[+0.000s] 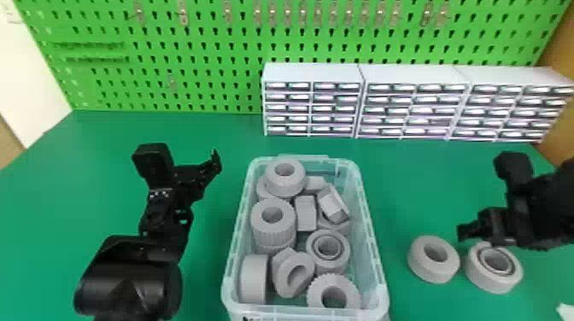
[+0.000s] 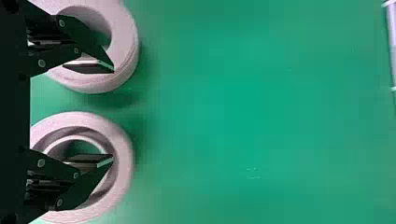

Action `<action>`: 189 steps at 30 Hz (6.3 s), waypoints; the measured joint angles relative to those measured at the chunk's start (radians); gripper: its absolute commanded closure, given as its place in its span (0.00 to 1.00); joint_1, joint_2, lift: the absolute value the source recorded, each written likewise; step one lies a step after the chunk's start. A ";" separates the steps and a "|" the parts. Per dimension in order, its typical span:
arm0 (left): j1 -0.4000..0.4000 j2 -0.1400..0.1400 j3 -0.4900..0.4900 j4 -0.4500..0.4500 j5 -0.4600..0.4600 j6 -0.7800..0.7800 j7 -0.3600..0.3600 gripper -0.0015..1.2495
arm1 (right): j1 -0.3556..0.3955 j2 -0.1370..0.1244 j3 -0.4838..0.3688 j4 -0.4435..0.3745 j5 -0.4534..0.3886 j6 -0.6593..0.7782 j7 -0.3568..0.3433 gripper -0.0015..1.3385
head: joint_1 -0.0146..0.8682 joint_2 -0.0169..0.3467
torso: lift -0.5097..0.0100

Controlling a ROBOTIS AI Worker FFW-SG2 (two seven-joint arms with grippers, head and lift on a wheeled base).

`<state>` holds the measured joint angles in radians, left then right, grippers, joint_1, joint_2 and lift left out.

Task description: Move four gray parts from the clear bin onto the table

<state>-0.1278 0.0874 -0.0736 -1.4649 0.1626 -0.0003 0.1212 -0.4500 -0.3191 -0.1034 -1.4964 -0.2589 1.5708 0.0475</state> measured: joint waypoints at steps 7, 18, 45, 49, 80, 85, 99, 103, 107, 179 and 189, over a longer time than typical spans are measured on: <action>0.000 0.000 0.000 0.000 0.000 -0.001 0.000 0.07 | -0.017 0.000 0.003 -0.081 -0.021 0.000 0.000 0.43 | 0.80 0.24 | 0.88; 0.000 0.000 -0.002 0.000 0.000 -0.001 0.000 0.07 | -0.061 0.005 0.050 -0.132 -0.069 0.000 0.000 0.43 | 0.80 0.24 | 0.88; 0.000 0.000 0.000 0.000 0.000 -0.001 0.000 0.07 | -0.164 0.072 0.216 -0.163 -0.153 0.000 0.000 0.43 | 0.80 0.24 | 0.88; -0.001 0.000 0.001 0.000 0.000 -0.001 0.000 0.07 | -0.173 0.076 0.238 -0.163 -0.166 0.000 0.000 0.43 | 0.80 0.24 | 0.88; -0.008 0.000 0.000 0.000 -0.003 -0.001 0.000 0.07 | -0.231 0.095 0.410 -0.141 -0.308 0.000 0.000 0.43 | 0.80 0.24 | 0.88; -0.009 0.000 0.000 0.000 -0.003 -0.001 0.000 0.07 | -0.237 0.096 0.446 -0.128 -0.346 0.000 0.000 0.43 | 0.80 0.24 | 0.88; -0.012 0.000 -0.002 0.000 -0.007 -0.001 0.000 0.07 | -0.250 0.102 0.512 -0.069 -0.410 0.000 0.000 0.43 | 0.80 0.24 | 0.88; -0.010 0.000 -0.002 0.000 -0.009 0.000 0.000 0.07 | -0.261 0.107 0.531 -0.036 -0.429 0.000 0.000 0.43 | 0.80 0.24 | 0.88; -0.010 0.000 -0.002 0.001 -0.010 0.000 0.000 0.07 | -0.274 0.111 0.549 -0.007 -0.445 0.000 0.000 0.43 | 0.80 0.24 | 0.88; -0.015 0.000 -0.010 0.008 -0.015 0.000 0.000 0.07 | -0.365 0.169 0.812 0.345 -0.507 -0.401 0.059 0.41 | 0.80 0.24 | 0.88; -0.016 0.000 -0.013 0.010 -0.015 -0.001 0.000 0.07 | -0.365 0.172 0.834 0.372 -0.519 -0.460 0.063 0.41 | 0.80 0.24 | 0.88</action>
<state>-0.1442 0.0875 -0.0864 -1.4549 0.1472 -0.0010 0.1212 -0.8151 -0.1466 0.7304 -1.1247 -0.7779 1.1103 0.1105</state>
